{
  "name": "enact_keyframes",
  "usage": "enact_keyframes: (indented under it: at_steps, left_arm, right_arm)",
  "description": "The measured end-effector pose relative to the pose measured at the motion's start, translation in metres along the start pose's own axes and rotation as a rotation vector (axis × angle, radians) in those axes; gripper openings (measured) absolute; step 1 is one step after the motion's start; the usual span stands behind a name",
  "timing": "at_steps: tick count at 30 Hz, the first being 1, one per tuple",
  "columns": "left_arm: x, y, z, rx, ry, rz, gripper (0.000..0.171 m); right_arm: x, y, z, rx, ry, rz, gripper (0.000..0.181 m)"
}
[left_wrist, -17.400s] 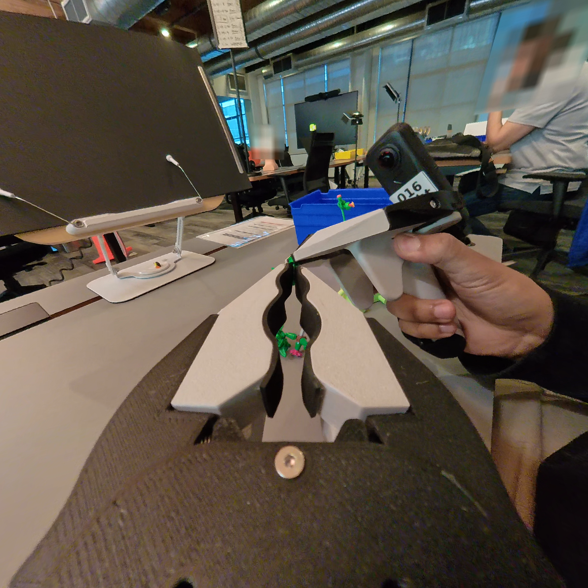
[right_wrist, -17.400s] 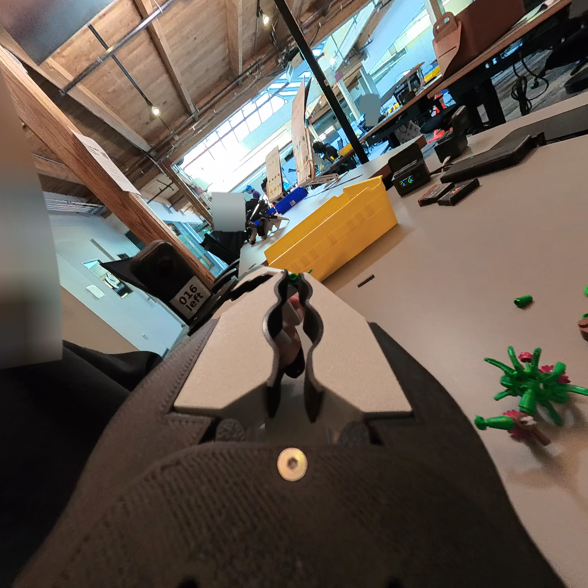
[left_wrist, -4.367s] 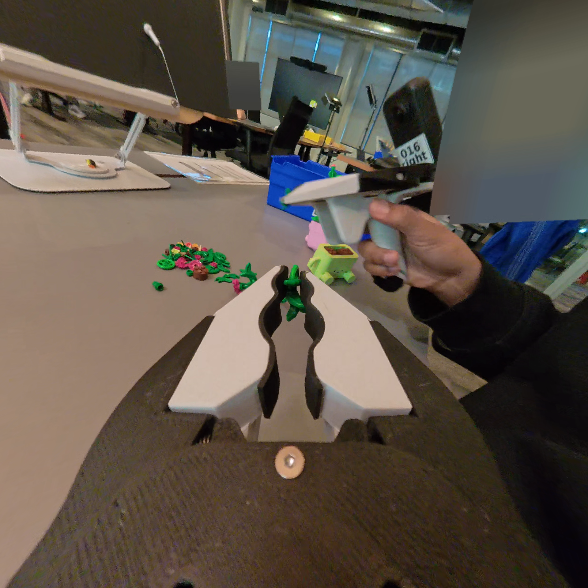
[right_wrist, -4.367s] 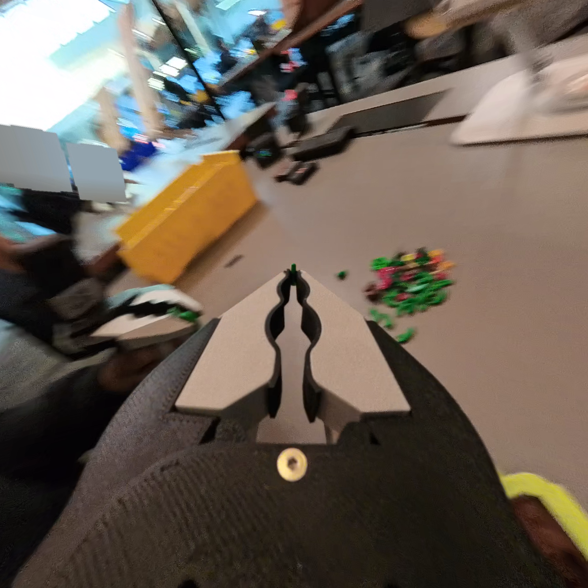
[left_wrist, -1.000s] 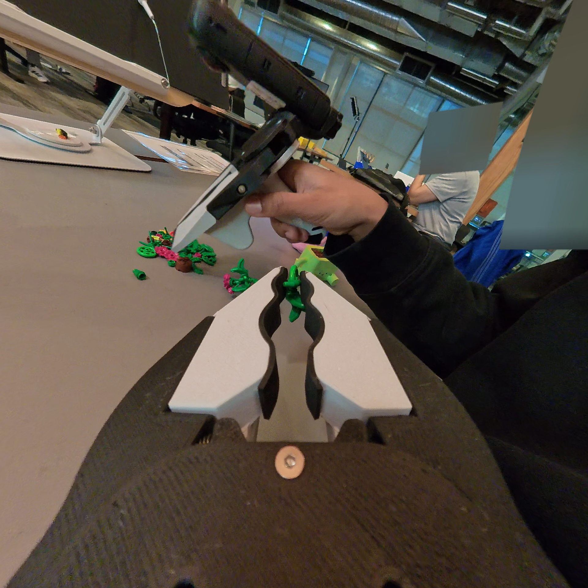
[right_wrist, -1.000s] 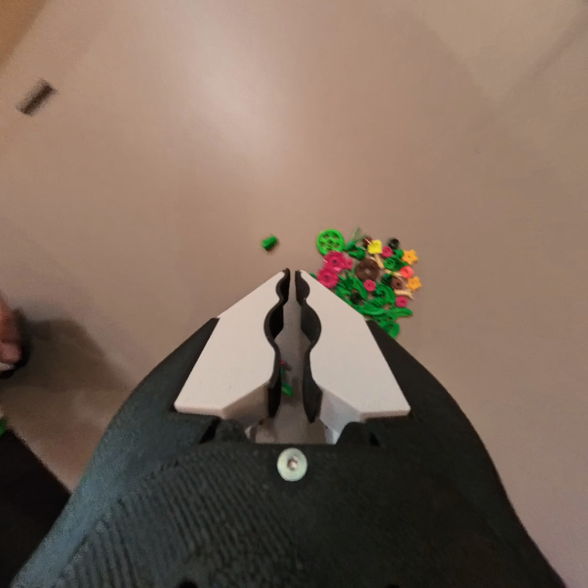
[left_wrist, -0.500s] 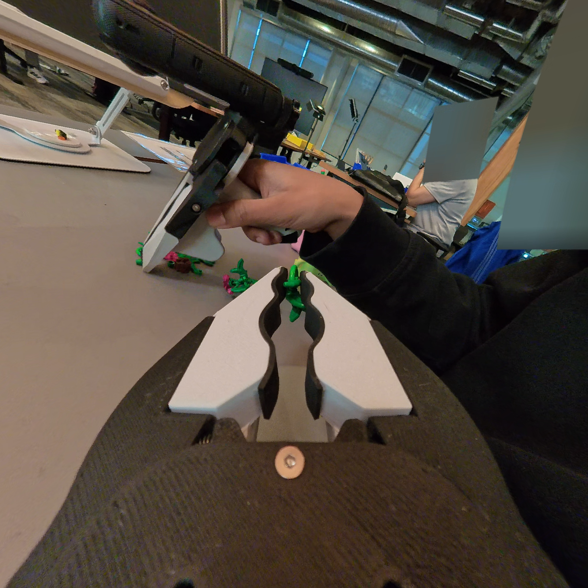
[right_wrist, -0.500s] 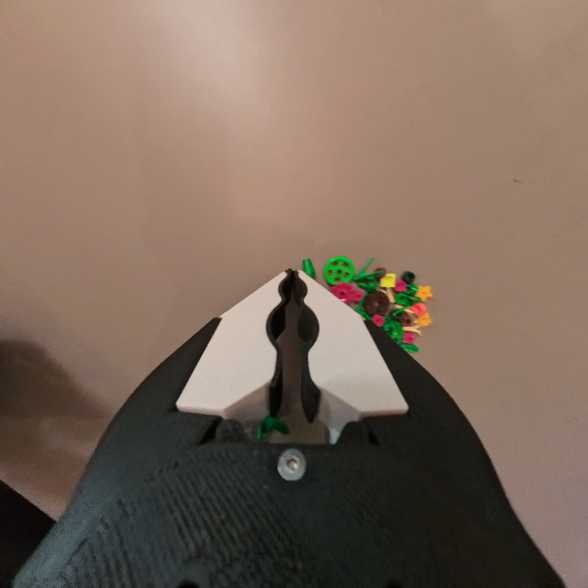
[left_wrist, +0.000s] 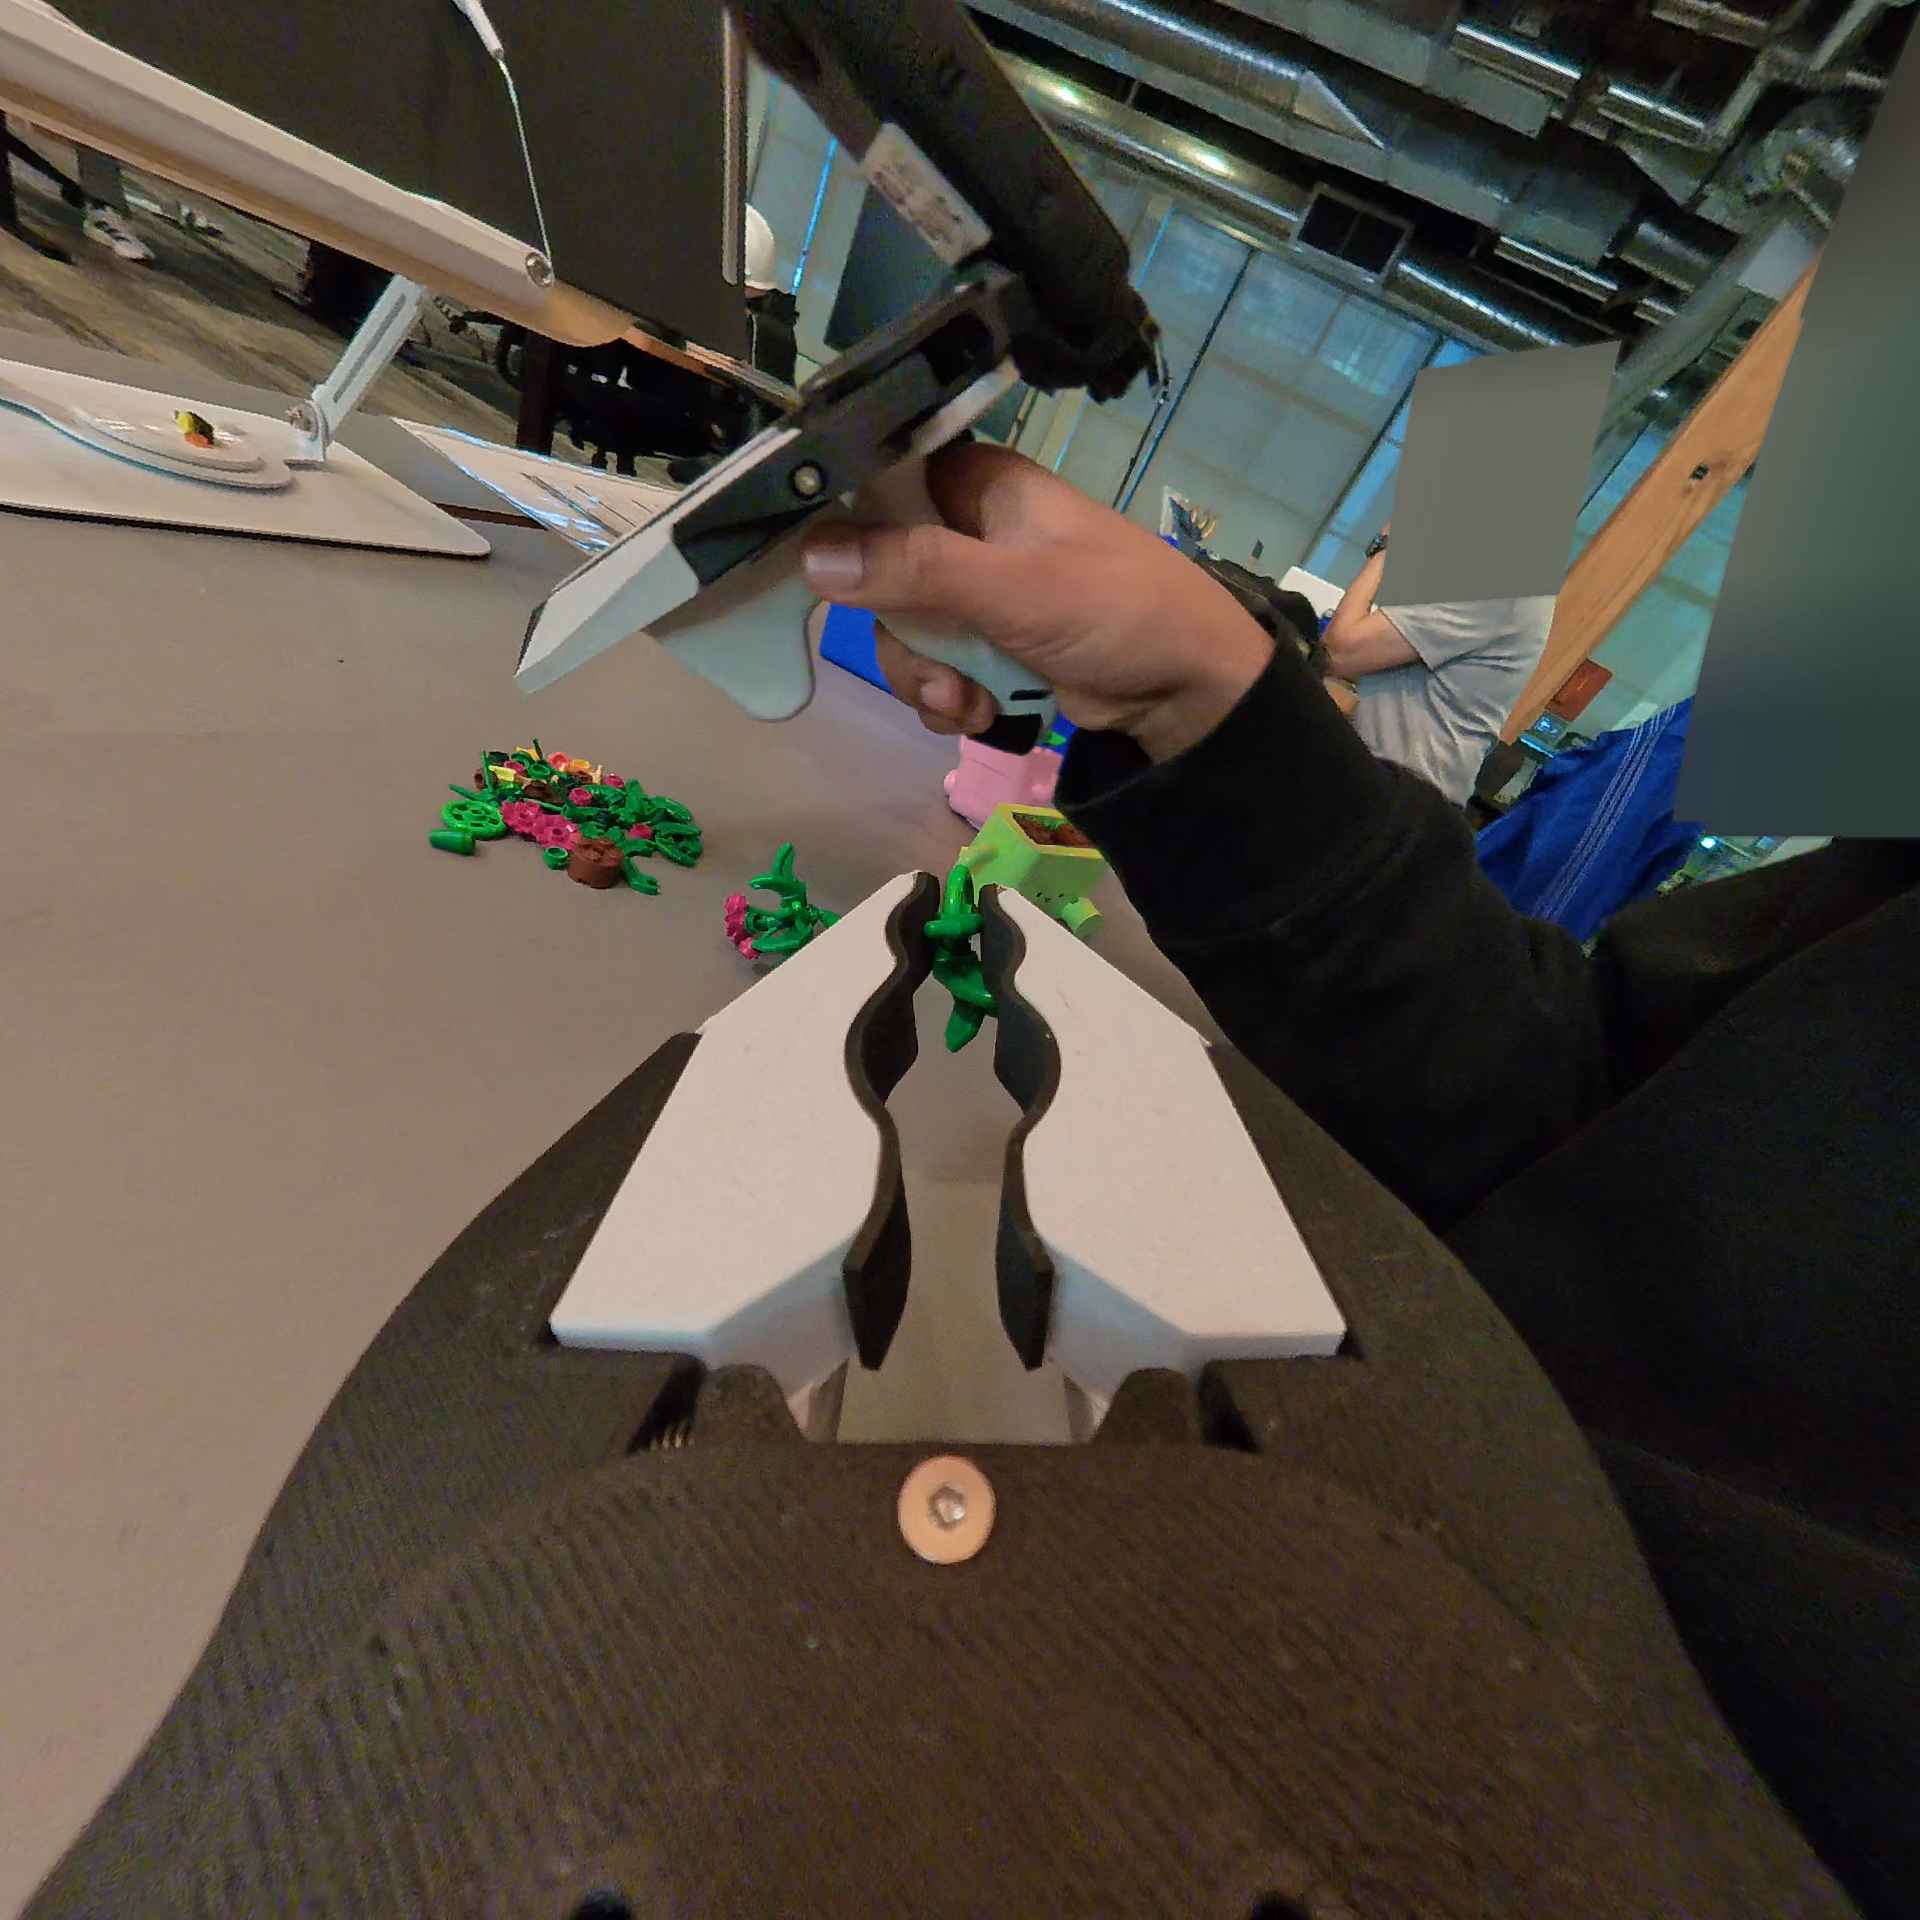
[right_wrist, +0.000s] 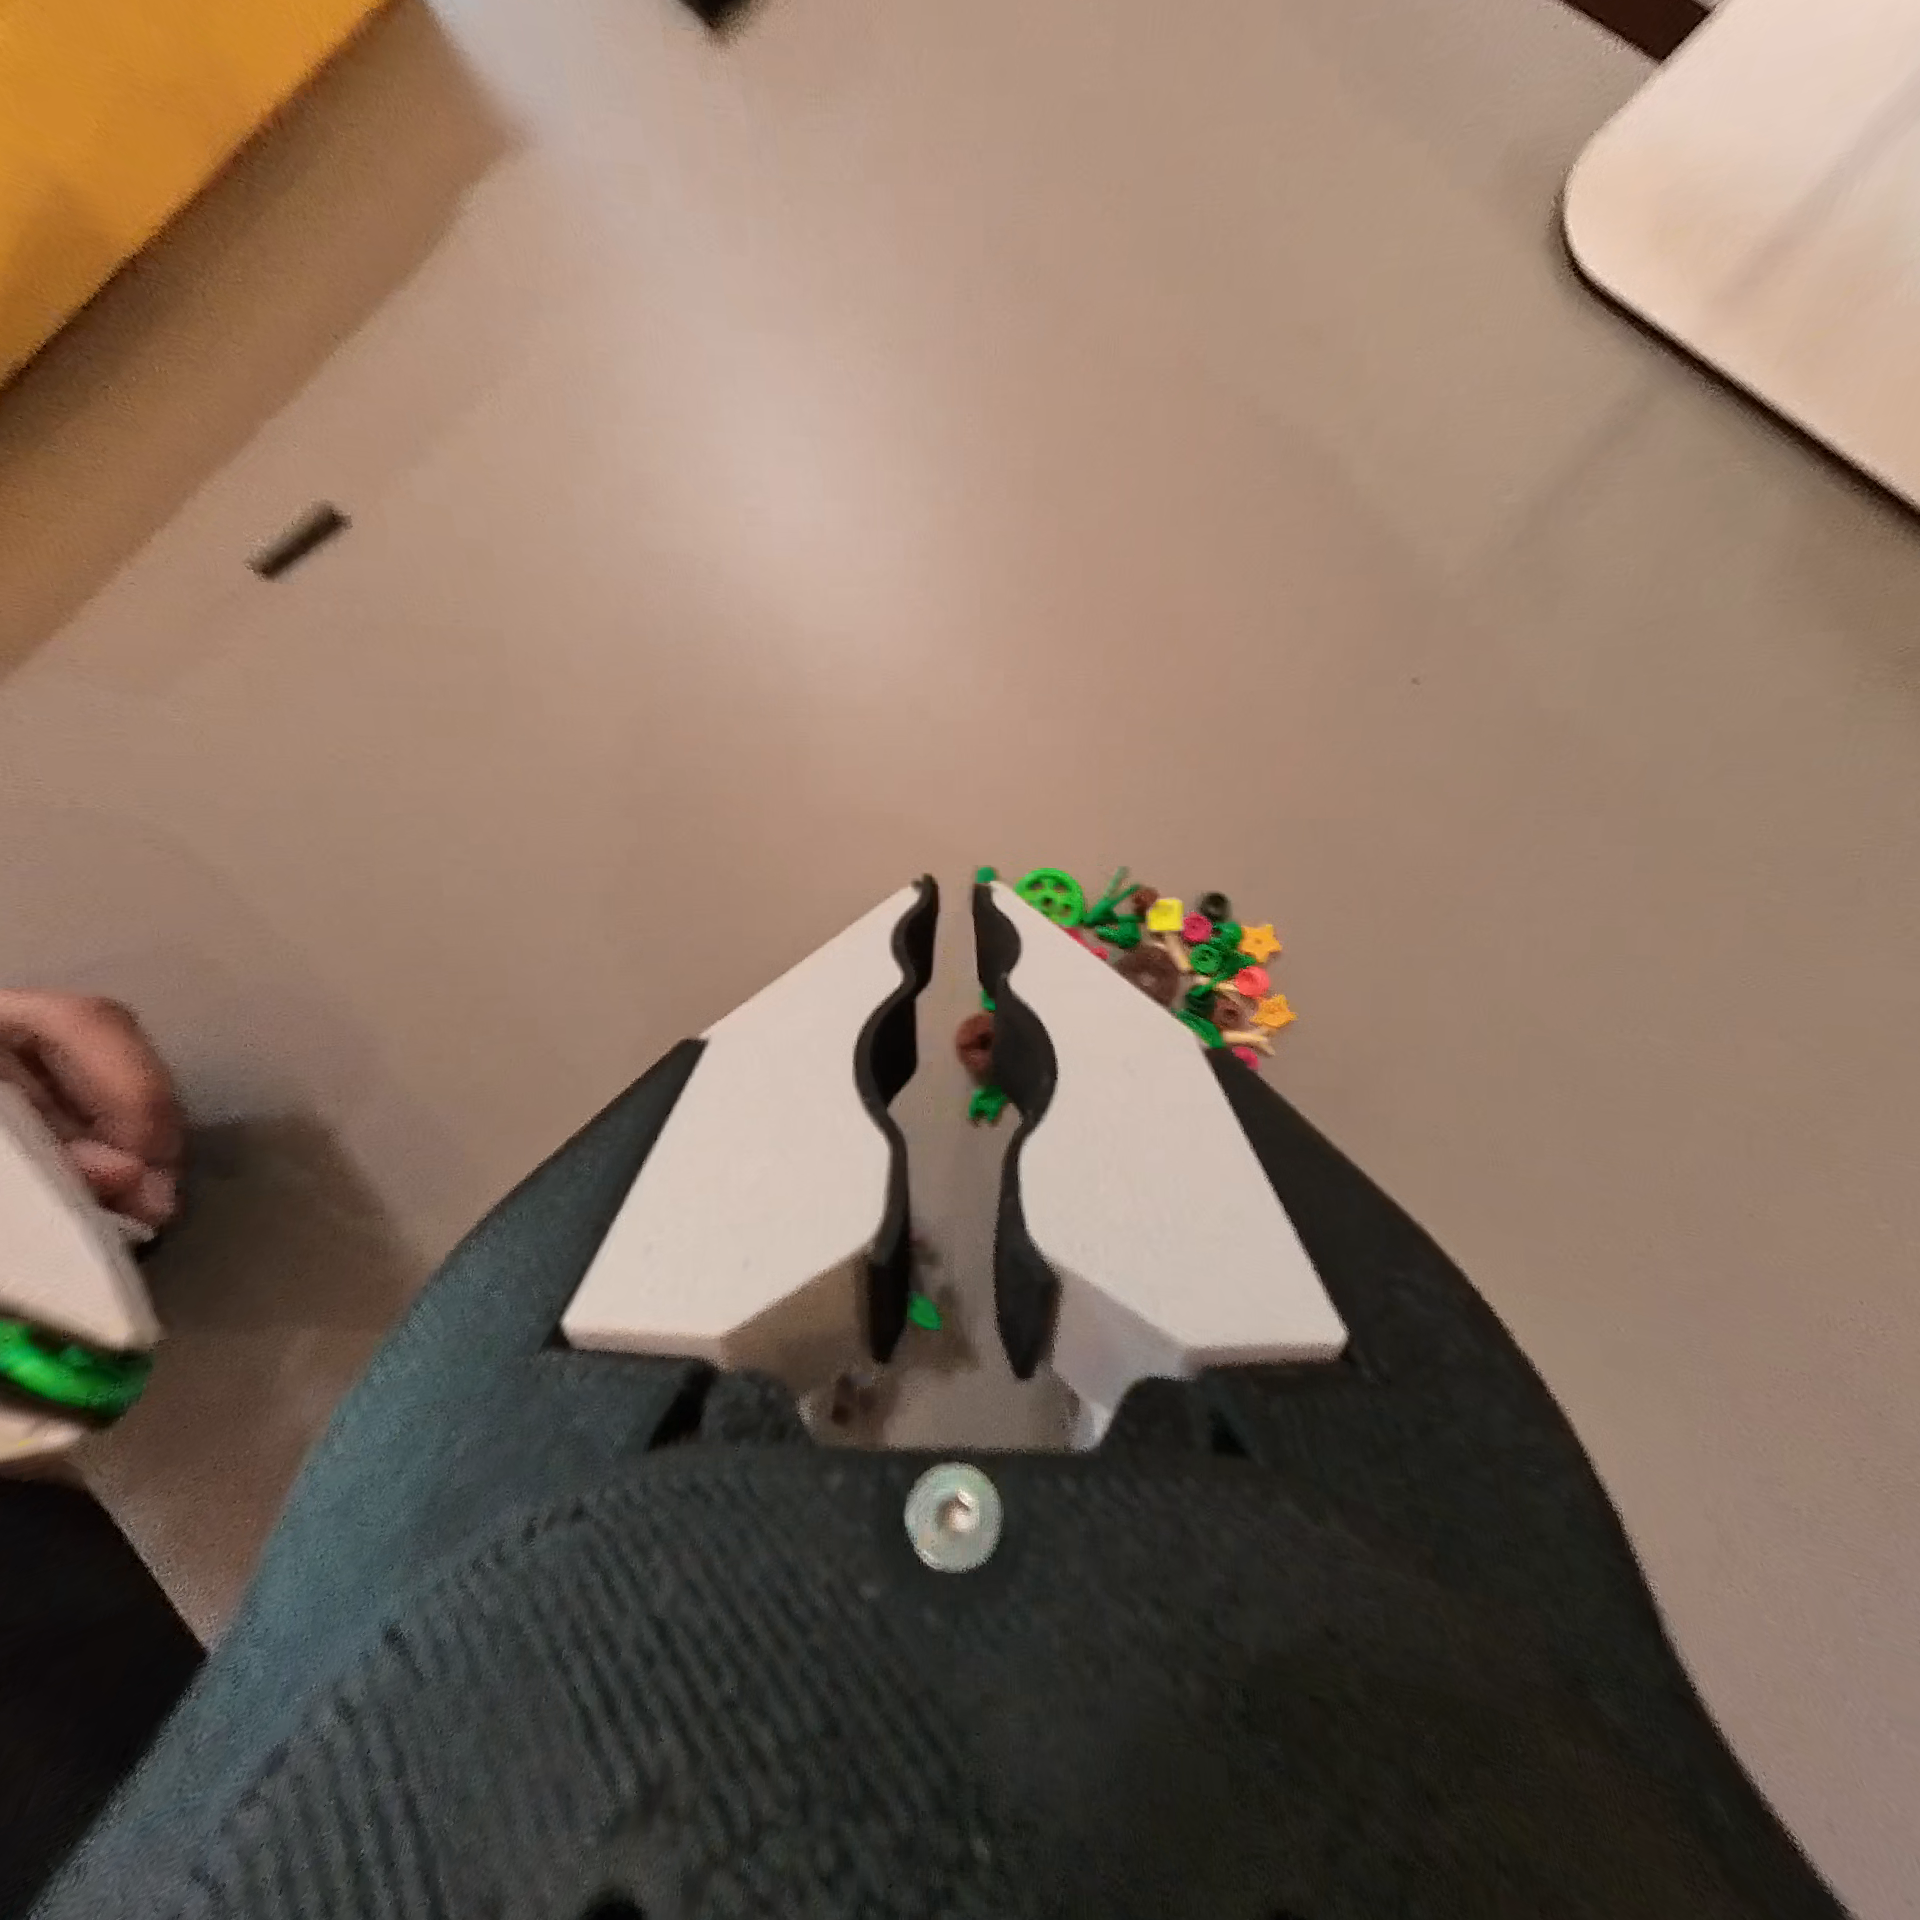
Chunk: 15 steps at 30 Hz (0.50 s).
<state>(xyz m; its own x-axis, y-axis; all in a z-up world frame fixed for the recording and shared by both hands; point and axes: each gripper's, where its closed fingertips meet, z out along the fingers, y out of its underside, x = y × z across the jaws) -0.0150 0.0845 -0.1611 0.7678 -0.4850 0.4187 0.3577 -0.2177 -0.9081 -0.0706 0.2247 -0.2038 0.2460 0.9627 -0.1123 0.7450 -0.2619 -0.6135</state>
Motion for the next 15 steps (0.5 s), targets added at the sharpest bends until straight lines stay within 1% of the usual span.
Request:
enact_keyframes:
  at_steps: [2, 4, 8, 10, 13, 14, 15]
  left_arm:
    - [0.000, -0.001, -0.001, 0.005, 0.000, -0.005, 0.003]
    - [-0.003, -0.005, -0.003, 0.041, 0.003, -0.037, 0.003]
    - [-0.020, -0.018, -0.016, 0.158, -0.016, -0.169, 0.002]
    - [-0.027, -0.021, -0.019, 0.188, -0.025, -0.210, 0.003]
    - [-0.030, -0.021, -0.020, 0.196, -0.037, -0.223, 0.003]
    - [-0.029, -0.020, -0.019, 0.190, -0.040, -0.217, 0.003]
    - [-0.029, -0.020, -0.018, 0.186, -0.040, -0.213, 0.003]
  right_arm:
    - [-0.017, -0.004, -0.008, 0.074, -0.045, -0.031, 0.011]
    - [-0.035, -0.008, -0.020, 0.170, -0.095, -0.060, 0.015]
    - [-0.060, -0.008, -0.057, 0.439, -0.098, -0.117, 0.015]
    - [-0.081, -0.003, -0.079, 0.614, -0.115, -0.160, 0.016]
    - [-0.122, 0.014, -0.104, 0.866, -0.173, -0.270, 0.024]
    - [-0.132, 0.020, -0.106, 0.917, -0.167, -0.293, 0.024]
    - [-0.140, 0.026, -0.103, 0.934, -0.158, -0.310, 0.026]
